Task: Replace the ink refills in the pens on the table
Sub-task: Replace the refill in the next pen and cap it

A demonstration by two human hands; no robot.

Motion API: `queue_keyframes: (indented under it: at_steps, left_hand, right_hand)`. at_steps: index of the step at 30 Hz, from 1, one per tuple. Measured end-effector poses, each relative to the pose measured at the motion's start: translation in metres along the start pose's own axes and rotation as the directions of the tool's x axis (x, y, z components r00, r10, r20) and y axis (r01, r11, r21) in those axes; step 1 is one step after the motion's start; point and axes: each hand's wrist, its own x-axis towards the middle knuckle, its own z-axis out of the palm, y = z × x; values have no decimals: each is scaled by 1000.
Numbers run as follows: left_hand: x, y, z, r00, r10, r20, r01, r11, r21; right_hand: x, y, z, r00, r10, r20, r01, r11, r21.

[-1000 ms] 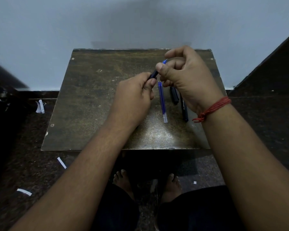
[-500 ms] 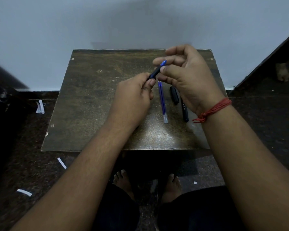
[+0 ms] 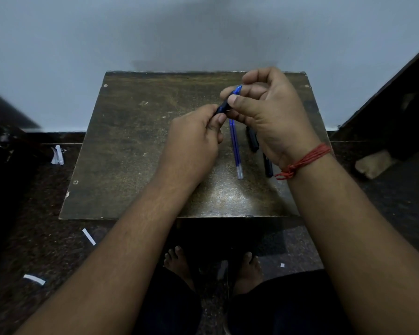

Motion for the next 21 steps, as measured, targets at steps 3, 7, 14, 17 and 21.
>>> queue_keyframes:
  at_steps: [3, 7, 14, 17, 21]
  left_hand:
    - [0, 0, -1, 1000, -8, 10, 8, 1000, 3]
    - [0, -2, 0, 1000, -11, 16, 11, 1000, 5]
    - [-1, -2, 0, 999, -10, 33, 9, 1000, 15]
    - [-1, -2, 2, 1000, -4, 25, 4, 1000, 17]
    - [-1, -3, 2, 1000, -1, 19, 1, 1000, 18]
  right_hand:
    - [-1, -3, -2, 999, 14, 40, -16, 999, 36]
    - [0, -2, -2, 999, 36, 10, -35, 992, -121]
    - [1, -3, -4, 999, 48, -16, -49, 993, -109]
    - [-1, -4, -3, 998, 56, -7, -57, 992, -115]
    - [-2, -2, -1, 1000, -7, -24, -2, 943, -333]
